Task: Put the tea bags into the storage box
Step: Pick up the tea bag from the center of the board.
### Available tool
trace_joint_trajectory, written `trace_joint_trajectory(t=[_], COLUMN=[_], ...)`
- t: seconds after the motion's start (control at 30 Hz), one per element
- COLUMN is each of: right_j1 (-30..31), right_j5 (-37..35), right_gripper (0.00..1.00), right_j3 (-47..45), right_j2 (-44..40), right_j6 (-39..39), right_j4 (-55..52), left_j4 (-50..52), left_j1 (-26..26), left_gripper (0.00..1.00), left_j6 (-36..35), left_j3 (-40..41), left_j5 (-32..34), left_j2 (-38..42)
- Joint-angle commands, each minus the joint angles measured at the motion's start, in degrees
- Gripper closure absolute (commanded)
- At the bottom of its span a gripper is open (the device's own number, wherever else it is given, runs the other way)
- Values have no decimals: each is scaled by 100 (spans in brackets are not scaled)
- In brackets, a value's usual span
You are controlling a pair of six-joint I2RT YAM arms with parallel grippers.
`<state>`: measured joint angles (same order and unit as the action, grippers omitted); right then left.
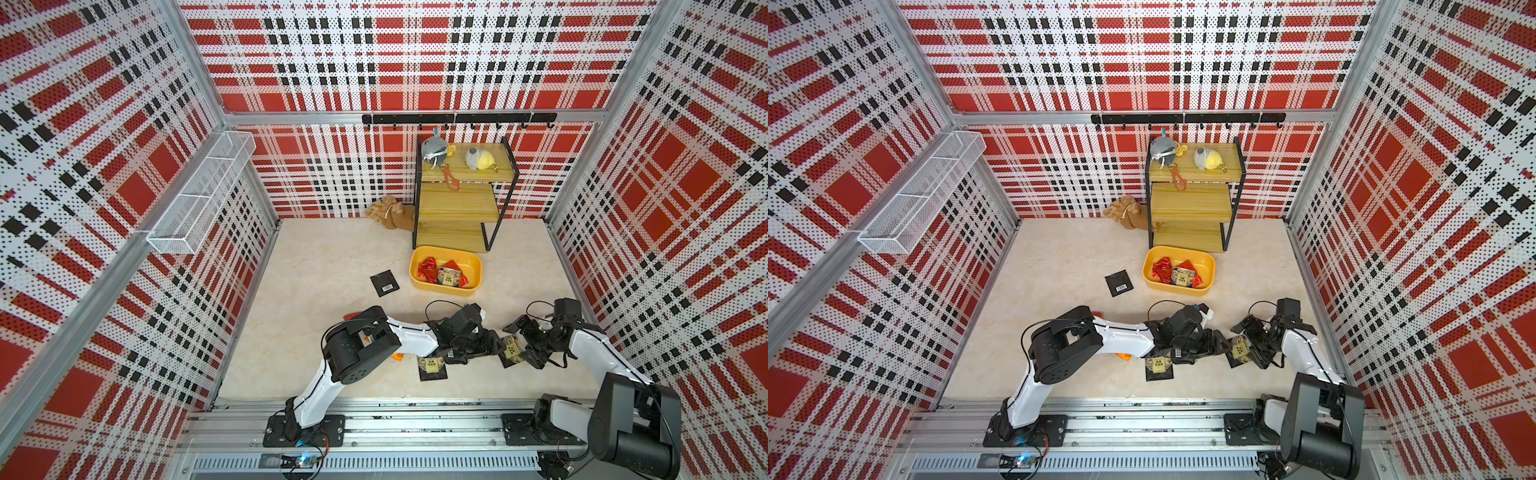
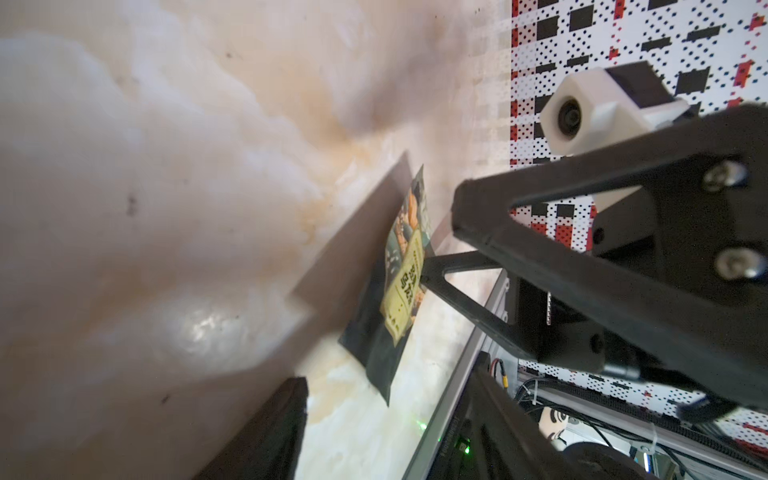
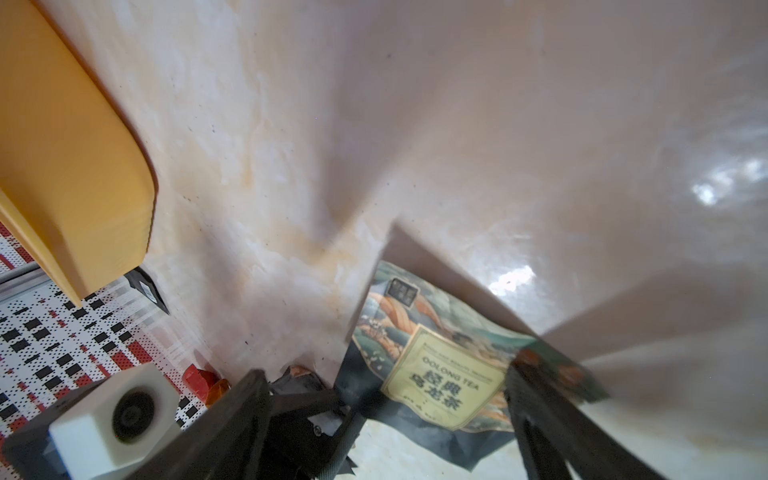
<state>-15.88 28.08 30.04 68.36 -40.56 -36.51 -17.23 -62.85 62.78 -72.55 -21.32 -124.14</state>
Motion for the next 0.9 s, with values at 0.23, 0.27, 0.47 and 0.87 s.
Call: trace_joint_trajectory(t=[0.23, 0.27, 0.47, 0.87], right_j1=[-123, -133, -195, -401], right_j5=[-127, -114, -18, 291], right_gripper=[5, 5, 5, 4], right_j3=[-174, -178, -188, 140], right_j2=[54, 61, 60, -325], right_j6=[180, 193, 206, 237], right_j4=[4, 12, 55, -234], left_j4=[-157, -197, -230, -289], left_j1=[-50, -45, -65, -80], left_gripper=[46, 49, 71, 100], left_j6=[14, 48, 68, 68], left_j3=[-388, -407, -590, -627], left_j5=[51, 25, -86, -217], left_j2=[-395, -430, -558, -629])
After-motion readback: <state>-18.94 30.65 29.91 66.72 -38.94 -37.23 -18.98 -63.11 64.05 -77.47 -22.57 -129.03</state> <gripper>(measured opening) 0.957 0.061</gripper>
